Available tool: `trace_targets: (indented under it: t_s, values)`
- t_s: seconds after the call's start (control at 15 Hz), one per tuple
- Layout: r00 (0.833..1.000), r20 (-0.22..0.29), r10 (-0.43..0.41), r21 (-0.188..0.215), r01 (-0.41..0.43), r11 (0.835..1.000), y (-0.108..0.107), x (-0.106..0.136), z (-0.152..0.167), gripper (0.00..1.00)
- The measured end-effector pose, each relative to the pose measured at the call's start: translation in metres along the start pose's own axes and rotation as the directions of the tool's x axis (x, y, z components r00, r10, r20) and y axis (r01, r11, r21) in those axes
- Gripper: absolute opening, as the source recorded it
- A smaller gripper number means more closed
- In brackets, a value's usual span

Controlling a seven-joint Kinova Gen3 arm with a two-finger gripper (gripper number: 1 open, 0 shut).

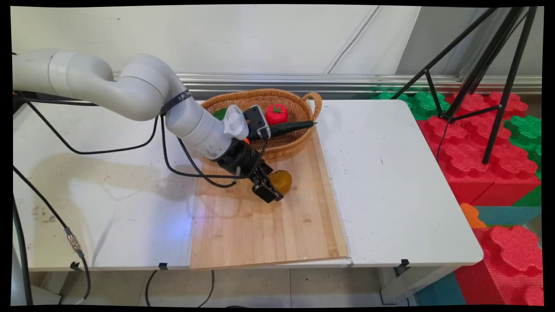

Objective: Pick up the potato from the cutting board, then place the picked object in the vegetable basket

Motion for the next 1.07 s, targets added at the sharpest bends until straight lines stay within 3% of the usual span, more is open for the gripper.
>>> trace_targets:
  t_s: [0.2,0.27,1.07]
  values:
    - [1.000,0.001,0.001,0.008,-0.001,1.000,0.002,0.000,0.005,1.00]
    - [1.000,0.000,0.002,0.010,-0.002,1.000,0.002,0.000,0.005,0.00]
    - [0.999,-0.037,0.026,0.027,-0.025,0.999,0.001,0.001,-0.013,0.00]
